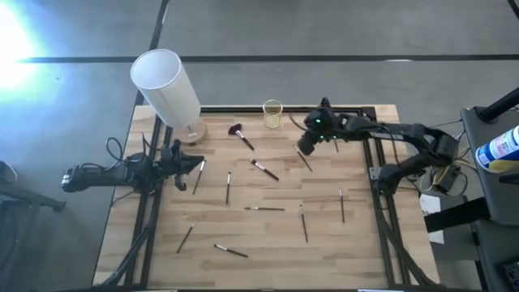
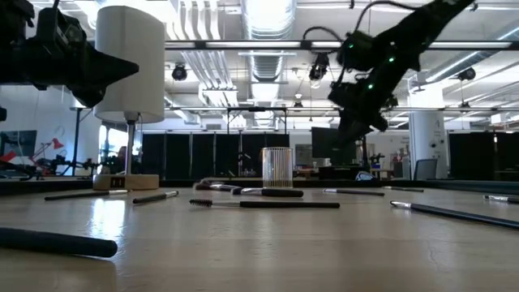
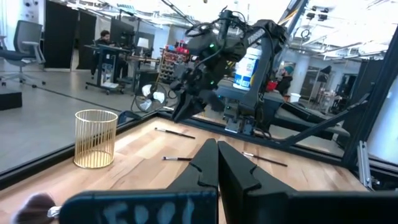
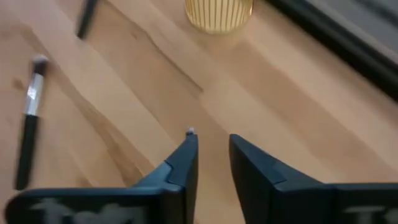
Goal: Put items in baskets/containers
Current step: Put the eyeshadow brush into the gold container
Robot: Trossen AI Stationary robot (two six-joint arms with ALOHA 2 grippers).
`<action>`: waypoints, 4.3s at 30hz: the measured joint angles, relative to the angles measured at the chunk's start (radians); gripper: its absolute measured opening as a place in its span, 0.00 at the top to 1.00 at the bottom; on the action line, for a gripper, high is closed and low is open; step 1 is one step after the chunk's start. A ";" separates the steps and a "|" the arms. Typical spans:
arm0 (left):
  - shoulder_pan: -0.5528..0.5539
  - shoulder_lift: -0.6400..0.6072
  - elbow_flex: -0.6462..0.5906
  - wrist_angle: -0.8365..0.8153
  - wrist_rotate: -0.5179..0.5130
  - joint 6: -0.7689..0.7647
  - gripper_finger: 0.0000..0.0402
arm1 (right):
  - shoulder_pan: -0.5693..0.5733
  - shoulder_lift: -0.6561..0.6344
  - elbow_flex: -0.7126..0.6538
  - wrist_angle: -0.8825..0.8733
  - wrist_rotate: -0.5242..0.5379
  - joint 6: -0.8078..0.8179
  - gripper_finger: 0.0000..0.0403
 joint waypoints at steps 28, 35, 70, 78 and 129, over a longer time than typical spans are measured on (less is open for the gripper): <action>0.000 0.000 0.000 -0.001 -0.016 0.030 1.00 | -0.021 0.411 0.214 -0.100 -0.091 0.097 0.86; 0.000 0.000 0.000 -0.001 -0.015 0.006 1.00 | -0.013 0.395 0.203 -0.100 -0.090 0.054 0.98; 0.000 0.034 0.000 0.000 -0.016 0.058 1.00 | -0.096 0.289 0.216 1.090 -0.070 -0.345 0.98; 0.000 0.034 0.000 -0.001 -0.016 0.138 1.00 | -0.161 0.455 0.260 1.121 -0.114 -0.288 0.98; -0.018 0.341 0.112 -0.032 -0.023 0.028 1.00 | 0.132 -0.184 -0.408 1.054 -0.063 -0.270 0.97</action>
